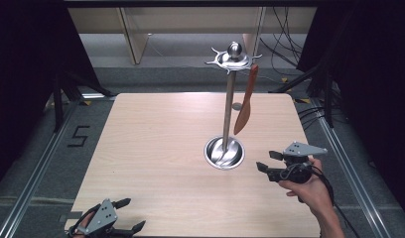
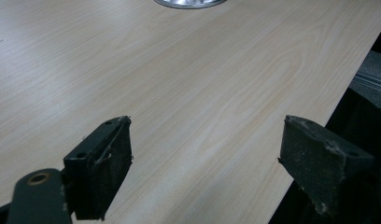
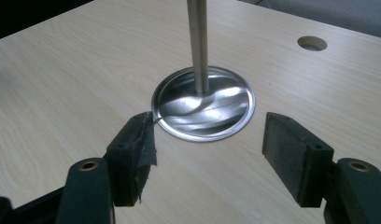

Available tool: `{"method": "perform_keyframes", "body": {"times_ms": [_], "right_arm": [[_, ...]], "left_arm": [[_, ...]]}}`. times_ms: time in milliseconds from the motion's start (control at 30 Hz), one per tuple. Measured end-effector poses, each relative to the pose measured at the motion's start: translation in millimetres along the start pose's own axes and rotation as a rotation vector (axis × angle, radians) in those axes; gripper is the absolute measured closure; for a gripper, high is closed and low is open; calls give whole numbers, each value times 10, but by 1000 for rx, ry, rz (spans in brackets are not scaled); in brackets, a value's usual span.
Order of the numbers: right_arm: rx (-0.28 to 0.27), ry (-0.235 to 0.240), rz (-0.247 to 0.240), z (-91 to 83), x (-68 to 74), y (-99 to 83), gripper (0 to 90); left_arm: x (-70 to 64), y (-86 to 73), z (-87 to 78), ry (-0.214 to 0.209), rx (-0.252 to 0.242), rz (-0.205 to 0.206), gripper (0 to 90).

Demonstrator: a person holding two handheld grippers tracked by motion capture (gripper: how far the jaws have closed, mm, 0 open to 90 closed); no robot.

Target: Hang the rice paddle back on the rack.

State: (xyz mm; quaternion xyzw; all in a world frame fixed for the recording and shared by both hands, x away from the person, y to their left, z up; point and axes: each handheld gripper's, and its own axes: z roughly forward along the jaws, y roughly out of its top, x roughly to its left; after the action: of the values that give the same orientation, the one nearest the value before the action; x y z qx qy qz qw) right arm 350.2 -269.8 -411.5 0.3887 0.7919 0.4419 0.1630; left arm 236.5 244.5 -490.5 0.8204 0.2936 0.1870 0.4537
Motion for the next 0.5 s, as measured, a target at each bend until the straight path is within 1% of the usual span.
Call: {"method": "perform_keyframes", "body": {"times_ms": [33,67,100,133,167,200,233,267,300,333,367,400,433,467,500], "right_arm": [[-6,-4,-2,14,6,-9,353],[1,-2,-17,22,2,-15,351],[9,7,-7,26,11,-19,350],[1,-6,-30,35,-3,-24,347],[1,-5,-35,39,-9,-28,346],[9,4,-2,40,9,-38,344],[3,-6,4,47,11,-50,343],[11,0,4,49,9,-59,342],[12,-5,-2,52,6,-68,341],[16,-6,1,54,7,-78,338],[8,-1,13,65,17,-90,331],[18,-6,0,65,20,-98,327],[18,-6,0,65,20,-98,327],[9,-7,4,76,31,-105,326],[17,-2,-24,76,19,-105,325]], "left_arm": [[-4,0,0,-1,0,-7,163],[-1,3,1,-1,-1,-3,163],[8,9,2,-3,-4,11,163],[-3,8,7,-3,-13,-7,163],[9,14,6,-4,-14,10,163],[12,6,6,7,-21,18,163],[28,15,-12,-3,7,34,163],[17,11,3,-3,-13,23,163],[20,8,-1,-3,-4,28,163],[18,0,-1,-4,-5,26,163],[15,-5,0,-1,-12,22,163],[23,-3,-12,-4,-4,30,163],[-4,-10,-5,-5,-19,-15,163],[0,-2,-20,-8,-7,-9,163],[23,6,-21,-7,-11,29,163]]}}
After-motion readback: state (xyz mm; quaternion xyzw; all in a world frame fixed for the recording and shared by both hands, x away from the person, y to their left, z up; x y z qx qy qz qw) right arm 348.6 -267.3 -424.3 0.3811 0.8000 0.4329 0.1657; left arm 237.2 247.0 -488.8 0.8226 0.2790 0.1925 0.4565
